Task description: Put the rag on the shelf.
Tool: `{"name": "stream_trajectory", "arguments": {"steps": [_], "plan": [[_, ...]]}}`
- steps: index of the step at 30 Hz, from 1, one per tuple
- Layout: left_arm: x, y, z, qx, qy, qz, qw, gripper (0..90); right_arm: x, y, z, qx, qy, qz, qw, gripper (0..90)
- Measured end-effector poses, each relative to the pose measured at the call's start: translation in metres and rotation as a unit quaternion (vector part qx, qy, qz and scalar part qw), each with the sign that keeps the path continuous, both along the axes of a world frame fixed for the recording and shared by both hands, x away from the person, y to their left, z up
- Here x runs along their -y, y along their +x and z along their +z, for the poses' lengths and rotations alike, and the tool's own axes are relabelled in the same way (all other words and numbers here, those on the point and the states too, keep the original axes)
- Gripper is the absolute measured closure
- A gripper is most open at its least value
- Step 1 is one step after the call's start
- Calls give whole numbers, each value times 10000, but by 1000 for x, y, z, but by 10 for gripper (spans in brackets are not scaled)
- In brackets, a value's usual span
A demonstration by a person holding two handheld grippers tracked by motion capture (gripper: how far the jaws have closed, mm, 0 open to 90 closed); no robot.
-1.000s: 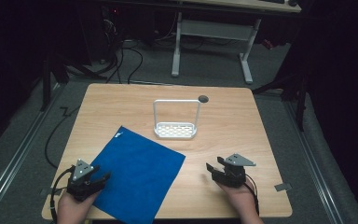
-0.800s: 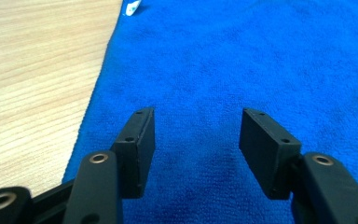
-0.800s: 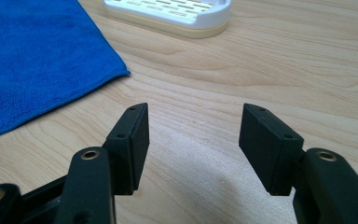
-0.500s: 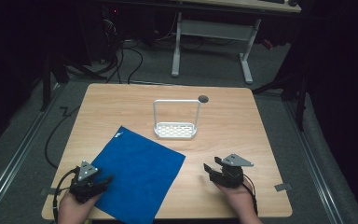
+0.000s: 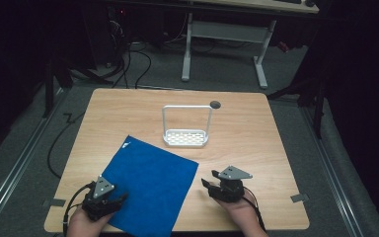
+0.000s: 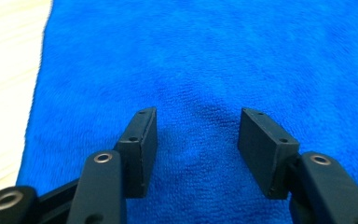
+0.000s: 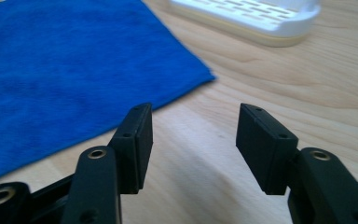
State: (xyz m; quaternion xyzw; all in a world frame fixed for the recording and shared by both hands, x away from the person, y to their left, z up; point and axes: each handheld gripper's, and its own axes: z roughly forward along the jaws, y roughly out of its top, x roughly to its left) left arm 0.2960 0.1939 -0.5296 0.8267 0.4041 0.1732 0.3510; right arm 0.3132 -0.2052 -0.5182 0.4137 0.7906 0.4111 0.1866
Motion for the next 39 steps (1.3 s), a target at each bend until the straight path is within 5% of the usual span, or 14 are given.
{"name": "stream_trajectory", "arguments": {"steps": [6,9,13,14,16,17,20,21,27,39], "plan": [[18,-6,2,13,98,-392,9992,500,-21,-6,-2,16,-105,352,9993,533],[19,-7,5,116,103,-385,9991,522,-28,-8,-3,10,-163,480,9987,542],[1,-3,9,143,-57,34,9999,707,-43,-14,-6,-66,-181,813,9965,580],[-13,2,7,46,-50,347,9994,750,-49,-18,-6,-92,-204,969,9950,619],[-19,4,6,-28,3,452,9990,796,-52,-19,-6,-94,-248,1049,9941,655],[-26,6,3,-128,-8,531,9985,878,-58,-22,-7,-124,-373,1184,9922,752],[-27,7,3,-187,-31,529,9984,900,-62,-24,-9,-182,-475,1262,9907,834],[-24,6,3,-147,28,480,9987,900,-64,-24,-12,-220,-625,1311,9892,891],[-15,2,3,-171,-24,177,9997,900,-59,-22,-11,-282,-654,1242,9897,900],[25,-7,4,-145,59,-649,9978,886,-15,-12,-9,-398,-641,700,9947,900]]}}
